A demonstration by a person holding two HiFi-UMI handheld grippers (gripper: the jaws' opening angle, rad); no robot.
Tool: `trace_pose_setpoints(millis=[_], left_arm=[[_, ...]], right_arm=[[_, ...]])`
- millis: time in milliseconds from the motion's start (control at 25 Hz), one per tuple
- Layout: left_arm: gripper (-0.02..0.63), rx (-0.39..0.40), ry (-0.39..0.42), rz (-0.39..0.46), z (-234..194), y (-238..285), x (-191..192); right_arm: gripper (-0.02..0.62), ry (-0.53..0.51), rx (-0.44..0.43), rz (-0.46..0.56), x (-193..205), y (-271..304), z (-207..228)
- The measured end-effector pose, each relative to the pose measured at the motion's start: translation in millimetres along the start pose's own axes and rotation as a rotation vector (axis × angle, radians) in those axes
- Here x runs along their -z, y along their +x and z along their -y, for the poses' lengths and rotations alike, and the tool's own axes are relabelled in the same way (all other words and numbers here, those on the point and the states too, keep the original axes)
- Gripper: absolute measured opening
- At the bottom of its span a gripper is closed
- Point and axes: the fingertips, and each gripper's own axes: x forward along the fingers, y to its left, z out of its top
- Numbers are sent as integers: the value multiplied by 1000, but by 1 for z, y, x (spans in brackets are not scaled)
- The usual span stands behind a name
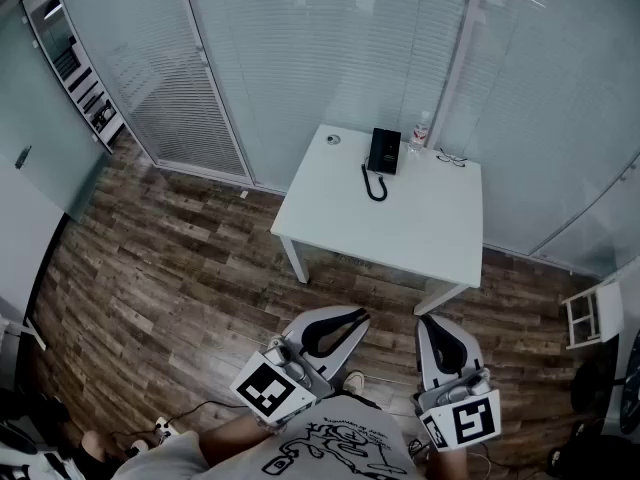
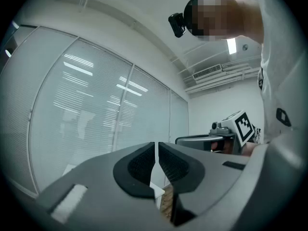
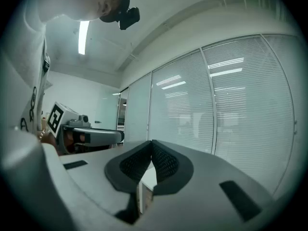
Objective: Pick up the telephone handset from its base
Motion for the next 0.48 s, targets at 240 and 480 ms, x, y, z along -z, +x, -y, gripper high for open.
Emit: trace_pose_setpoints(millis=[240, 480], left_arm=[[21, 2, -4, 5, 6, 17, 2], [21, -1, -3, -12, 13, 45, 9]], right_arm=[[6, 18, 16, 13, -1, -4, 19], [6, 40, 20, 26, 4, -13, 48]])
